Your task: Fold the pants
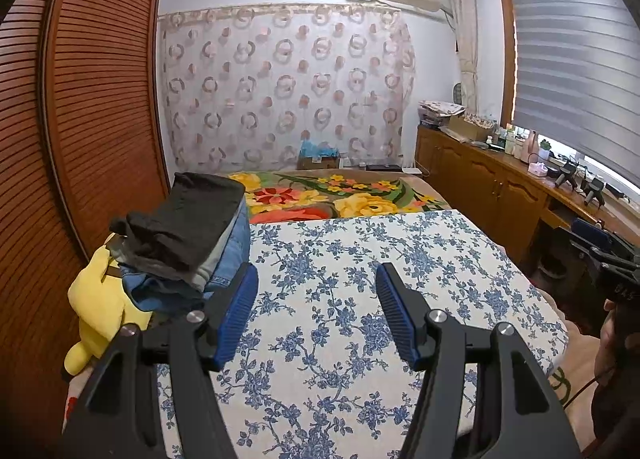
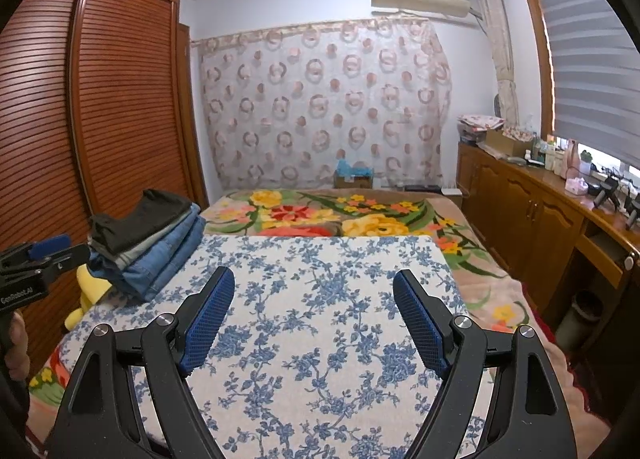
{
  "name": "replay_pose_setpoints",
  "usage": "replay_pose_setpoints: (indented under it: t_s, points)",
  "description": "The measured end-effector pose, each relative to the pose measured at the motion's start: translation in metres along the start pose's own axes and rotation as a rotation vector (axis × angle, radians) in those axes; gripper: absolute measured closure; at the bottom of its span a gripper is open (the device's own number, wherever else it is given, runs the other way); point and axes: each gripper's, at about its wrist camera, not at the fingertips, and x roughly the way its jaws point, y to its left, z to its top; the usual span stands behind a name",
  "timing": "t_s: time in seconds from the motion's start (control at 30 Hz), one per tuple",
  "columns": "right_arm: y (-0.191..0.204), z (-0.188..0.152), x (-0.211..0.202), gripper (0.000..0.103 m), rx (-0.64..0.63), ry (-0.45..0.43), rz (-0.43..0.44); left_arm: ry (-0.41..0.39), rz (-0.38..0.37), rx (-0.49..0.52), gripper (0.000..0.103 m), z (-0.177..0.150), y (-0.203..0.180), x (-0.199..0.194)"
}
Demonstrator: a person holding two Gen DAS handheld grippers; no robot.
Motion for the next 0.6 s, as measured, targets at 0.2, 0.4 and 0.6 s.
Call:
replay_pose_setpoints:
  t_s: [0.2, 0.4, 0.6]
  points:
    - [-0.0024, 0.0006, -0.0022, 0.02, 0.0, 0.002, 0.003, -0.002, -0.001, -0.003, 0.042, -0.0012, -0.0009, -0.0002]
    - [-0.0028, 0.0011, -0.0035, 0.02, 0.0, 0.001, 0.003, -0.003, -0.004, -0.001, 0.042, -0.0021, -0.0013, -0.0003]
    - [-0.0059, 0.0028, -0.0051, 0.019, -0.001, -0.004, 0.003, -0.005, -0.002, -0.001, 0.042, -0.0024, -0.0026, -0.0017]
